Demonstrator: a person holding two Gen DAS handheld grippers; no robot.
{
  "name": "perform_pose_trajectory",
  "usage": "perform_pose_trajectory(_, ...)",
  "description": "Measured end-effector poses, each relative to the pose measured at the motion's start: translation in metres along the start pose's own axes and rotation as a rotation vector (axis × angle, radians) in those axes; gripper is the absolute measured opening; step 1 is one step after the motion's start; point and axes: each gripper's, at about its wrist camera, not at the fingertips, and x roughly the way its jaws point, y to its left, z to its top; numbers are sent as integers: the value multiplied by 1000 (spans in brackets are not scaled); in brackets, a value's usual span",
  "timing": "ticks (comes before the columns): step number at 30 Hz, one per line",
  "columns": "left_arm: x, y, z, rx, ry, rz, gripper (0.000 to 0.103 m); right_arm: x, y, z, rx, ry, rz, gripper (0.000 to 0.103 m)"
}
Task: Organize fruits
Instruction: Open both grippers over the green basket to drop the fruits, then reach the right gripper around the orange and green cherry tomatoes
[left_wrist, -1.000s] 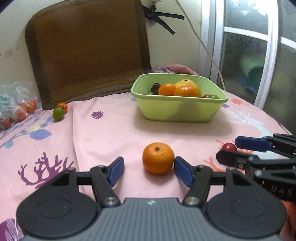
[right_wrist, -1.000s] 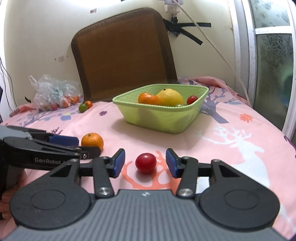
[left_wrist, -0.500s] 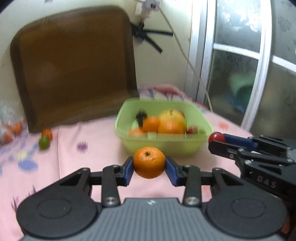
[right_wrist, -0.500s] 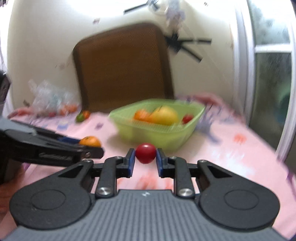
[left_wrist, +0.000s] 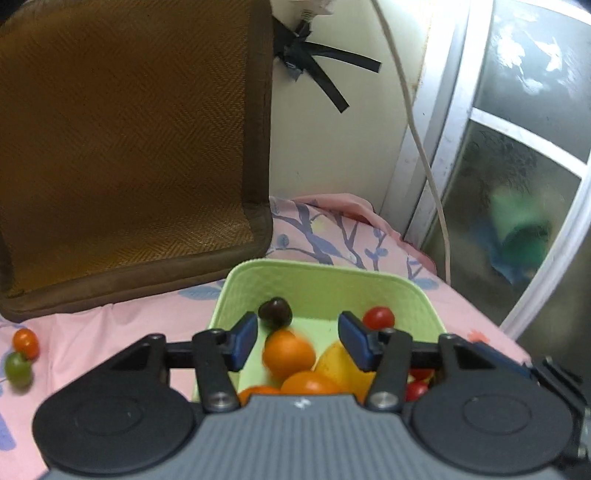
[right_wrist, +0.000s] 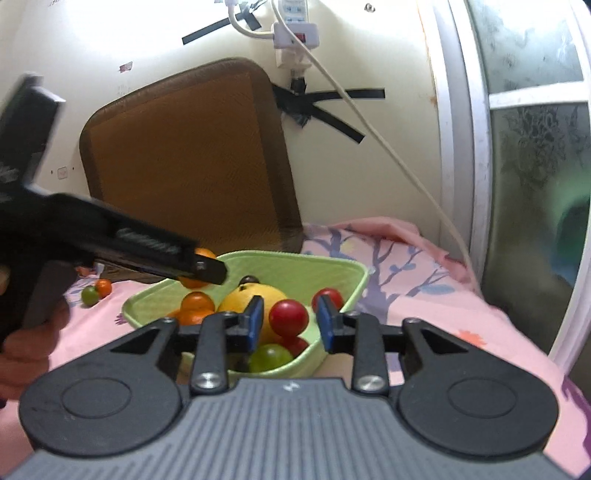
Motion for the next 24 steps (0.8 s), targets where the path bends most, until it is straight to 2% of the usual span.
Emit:
perform_pose_trajectory(4,-18,12,-1,-55,-35,-23,50,-12,2,-3,-25,-64,-14,46)
perform_pose_trajectory(8,-62,41,-21,-90,-88,-13,55,-26,6,-6,-71,-138,-36,46)
perform_pose_trajectory(10,-89,68,-40,-96,-109,45,55,-34,9,-8,-94,-179,-31,46)
perform_pose_trajectory(12,-113,96,-62,-94,-109,154,55,-40,13,-9,-110,-210,-7,46)
perform_pose_trajectory(13,-123,111,-73,-86,-104,234,55,-40,15,-9,-115,-212,10,46)
perform_pose_trajectory(16,-140,146,-99,-48,-85,420,55,-37,22,-2,-88,-158,80,46)
perform_pose_trajectory(18,-144,164,-109,-53,-92,496,55,-32,33,7,-46,-99,153,46)
perform_pose_trajectory(19,-146,171,-113,-75,-106,507,55,-29,41,12,-29,-73,194,46)
perform_pose_trajectory(21,-150,182,-115,-154,-141,461,52,-17,67,23,-16,-25,275,46)
perform_pose_trajectory(22,-155,184,-116,-172,-184,470,52,-11,79,27,-15,-7,300,46)
perform_pose_trajectory(24,-159,186,-118,-188,-221,456,52,9,106,35,-14,33,343,46)
